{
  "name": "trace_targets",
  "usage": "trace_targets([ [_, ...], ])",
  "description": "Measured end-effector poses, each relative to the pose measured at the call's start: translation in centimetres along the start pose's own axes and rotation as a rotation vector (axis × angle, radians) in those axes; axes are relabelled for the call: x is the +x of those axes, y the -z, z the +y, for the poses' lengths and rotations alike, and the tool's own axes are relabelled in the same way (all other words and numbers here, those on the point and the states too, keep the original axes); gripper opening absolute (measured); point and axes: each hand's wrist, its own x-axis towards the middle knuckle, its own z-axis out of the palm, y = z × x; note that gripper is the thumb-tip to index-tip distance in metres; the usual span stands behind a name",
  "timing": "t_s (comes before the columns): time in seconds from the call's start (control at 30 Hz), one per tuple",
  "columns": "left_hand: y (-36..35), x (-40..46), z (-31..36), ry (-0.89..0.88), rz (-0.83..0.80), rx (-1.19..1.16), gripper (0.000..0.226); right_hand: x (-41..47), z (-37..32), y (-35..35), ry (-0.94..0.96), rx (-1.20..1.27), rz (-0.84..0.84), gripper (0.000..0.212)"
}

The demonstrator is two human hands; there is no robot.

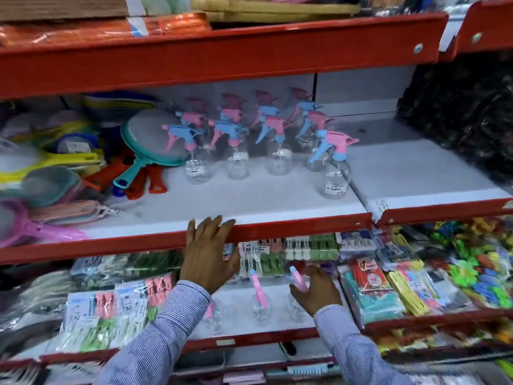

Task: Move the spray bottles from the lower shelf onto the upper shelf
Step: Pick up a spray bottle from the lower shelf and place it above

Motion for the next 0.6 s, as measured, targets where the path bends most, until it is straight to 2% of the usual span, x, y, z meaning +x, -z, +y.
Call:
trace_targets([
  [0.1,0.1,-0.1,-0.2,-0.010,0.010,-0.014,0.057,0.3,-0.5,-0.7,-0.072,-0.084,-0.170,0.061],
  [0.23,0.4,-0.3,-0.5,-0.020,-0.025,-0.023,0.060,0.2,-1.1,0.1,-0.093,-0.099,-0.180,0.035],
  [0.37,0.6,-0.4,-0.7,-0.028,-0.029,-0.050,0.062,-1.3,-2.9,4.4,0.013,-0.011,-0.058,0.037],
  [0.6,0.7,-0.5,-0.1,-0.002,0.009,-0.122,0.061,-6.3,-9.7,17.7,0.259,0.234,0.281,0.023],
])
